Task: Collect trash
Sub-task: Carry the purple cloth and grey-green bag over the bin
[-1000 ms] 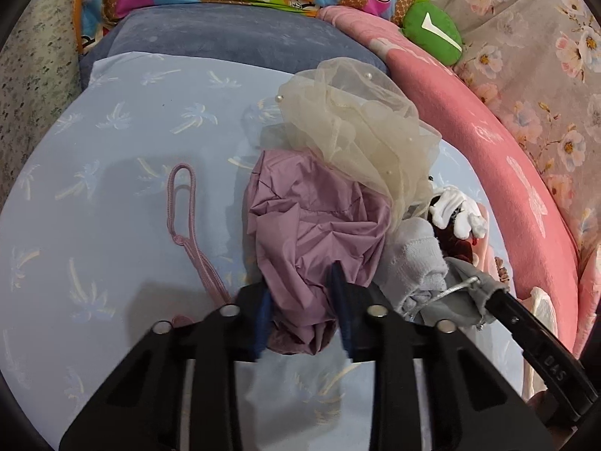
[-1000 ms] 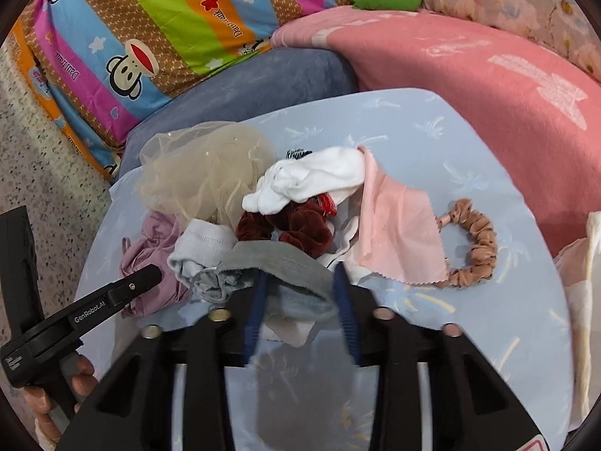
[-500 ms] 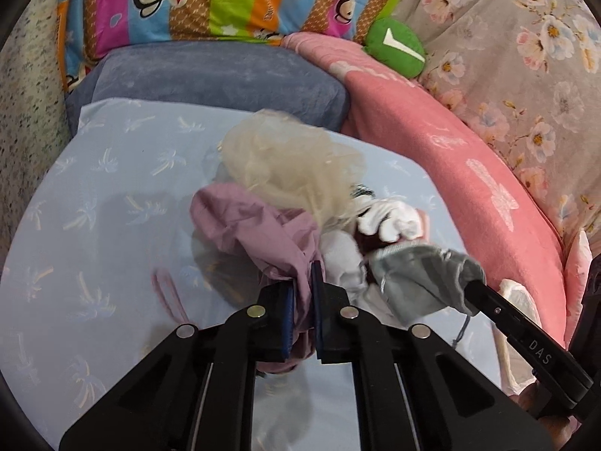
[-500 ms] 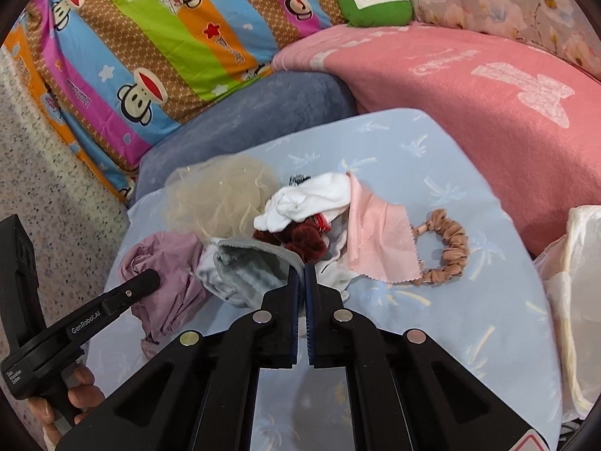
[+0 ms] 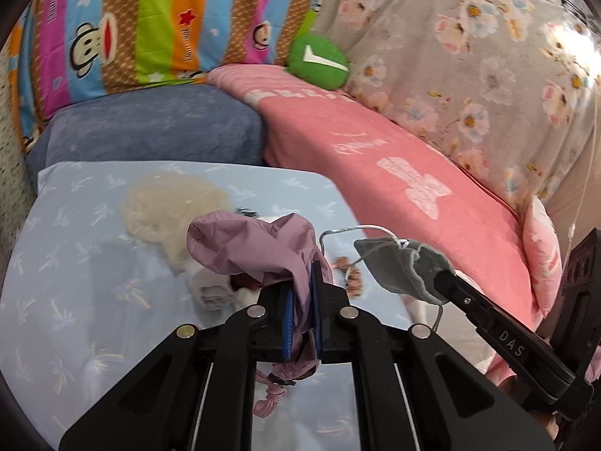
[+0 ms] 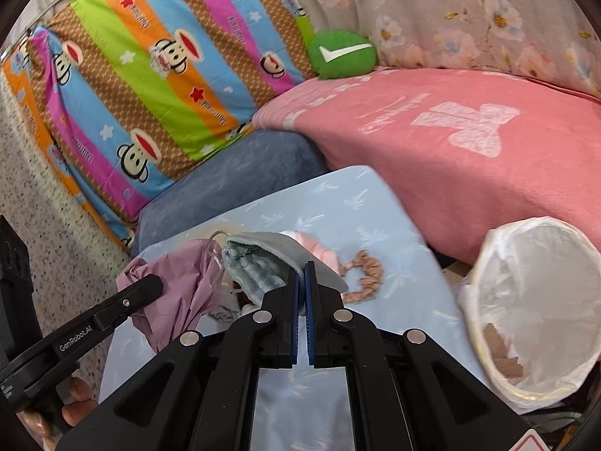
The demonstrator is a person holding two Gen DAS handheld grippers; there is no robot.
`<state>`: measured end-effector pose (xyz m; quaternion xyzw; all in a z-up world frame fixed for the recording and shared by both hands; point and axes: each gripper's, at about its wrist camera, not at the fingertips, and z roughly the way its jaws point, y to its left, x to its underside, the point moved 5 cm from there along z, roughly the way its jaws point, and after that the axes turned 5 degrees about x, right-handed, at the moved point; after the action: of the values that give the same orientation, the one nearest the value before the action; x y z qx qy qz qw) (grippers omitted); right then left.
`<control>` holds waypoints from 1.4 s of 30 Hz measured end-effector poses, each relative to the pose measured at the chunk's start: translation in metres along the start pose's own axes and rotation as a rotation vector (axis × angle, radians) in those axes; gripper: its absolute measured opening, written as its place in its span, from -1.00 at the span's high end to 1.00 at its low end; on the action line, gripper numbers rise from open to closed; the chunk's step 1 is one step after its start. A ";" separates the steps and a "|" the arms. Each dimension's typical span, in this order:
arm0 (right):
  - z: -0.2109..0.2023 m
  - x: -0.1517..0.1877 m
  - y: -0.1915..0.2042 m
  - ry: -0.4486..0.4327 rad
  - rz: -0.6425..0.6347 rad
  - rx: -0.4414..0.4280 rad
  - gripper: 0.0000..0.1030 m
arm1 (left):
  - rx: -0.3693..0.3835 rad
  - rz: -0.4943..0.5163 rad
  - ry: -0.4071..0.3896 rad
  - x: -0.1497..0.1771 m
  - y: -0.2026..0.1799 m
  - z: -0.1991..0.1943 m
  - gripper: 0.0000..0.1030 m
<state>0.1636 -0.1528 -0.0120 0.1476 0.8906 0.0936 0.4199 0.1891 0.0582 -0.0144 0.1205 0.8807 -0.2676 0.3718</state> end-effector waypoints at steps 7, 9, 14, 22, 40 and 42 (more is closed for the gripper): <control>-0.038 -0.007 -0.059 -0.061 0.074 0.058 0.94 | 0.086 0.084 0.024 0.004 -0.061 0.011 0.84; -0.047 -0.007 -0.077 -0.073 0.098 0.073 0.94 | 0.112 0.107 0.035 0.006 -0.078 0.016 0.84; -0.068 -0.006 -0.115 -0.104 0.150 0.109 0.94 | 0.178 0.167 0.061 0.011 -0.124 0.027 0.84; -0.094 -0.004 -0.177 -0.141 0.227 0.169 0.94 | 0.264 0.243 0.121 0.028 -0.185 0.050 0.83; -0.106 0.004 -0.240 -0.159 0.312 0.240 0.93 | 0.277 0.280 0.131 0.043 -0.234 0.071 -0.21; -0.104 0.004 -0.241 -0.156 0.315 0.241 0.93 | 0.275 0.282 0.129 0.042 -0.235 0.072 -0.22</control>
<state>0.0362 -0.3826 -0.0196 0.3409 0.8261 0.0392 0.4470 0.1055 -0.1763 0.0028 0.3090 0.8323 -0.3225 0.3284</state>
